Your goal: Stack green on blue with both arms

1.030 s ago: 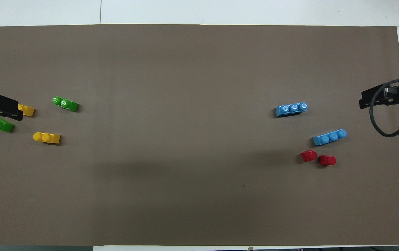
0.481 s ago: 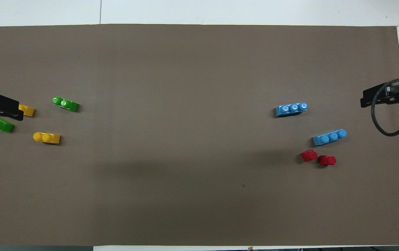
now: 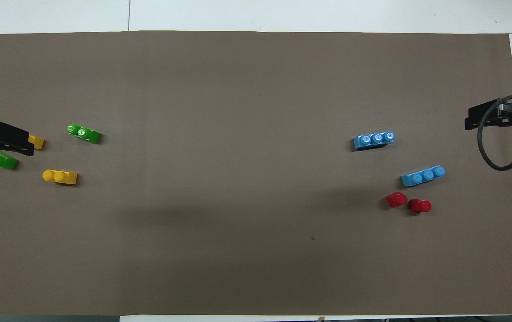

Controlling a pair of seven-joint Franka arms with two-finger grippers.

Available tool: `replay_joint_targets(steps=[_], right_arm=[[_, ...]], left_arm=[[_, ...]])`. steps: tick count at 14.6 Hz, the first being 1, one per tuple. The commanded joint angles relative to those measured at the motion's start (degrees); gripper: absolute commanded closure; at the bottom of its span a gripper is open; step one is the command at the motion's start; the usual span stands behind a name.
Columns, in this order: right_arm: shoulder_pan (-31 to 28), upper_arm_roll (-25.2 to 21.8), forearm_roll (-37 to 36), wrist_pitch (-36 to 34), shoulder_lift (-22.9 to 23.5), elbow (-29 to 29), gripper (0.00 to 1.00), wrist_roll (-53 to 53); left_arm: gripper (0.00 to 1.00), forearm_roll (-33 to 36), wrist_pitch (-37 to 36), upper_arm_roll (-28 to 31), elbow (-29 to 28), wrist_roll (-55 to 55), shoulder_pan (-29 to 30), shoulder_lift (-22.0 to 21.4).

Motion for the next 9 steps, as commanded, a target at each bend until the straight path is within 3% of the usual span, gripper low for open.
replay_joint_targets(steps=[1,3,9], right_arm=[[-0.42,0.44,-1.31,1.23,-0.14,-0.78,0.00,3.06],[-0.42,0.44,-1.23,1.32,0.03,-0.87,0.00,3.06],[-0.77,0.44,-0.35,4.56,4.59,-0.69,0.00,13.23]], left_arm=[[0.00,-0.19,6.05,0.35,-9.10,0.67,0.57,-5.25],[0.00,-0.19,8.52,0.53,-12.45,0.67,0.57,-6.57],[0.00,-0.10,10.28,0.71,-13.77,0.23,1.19,-6.05]])
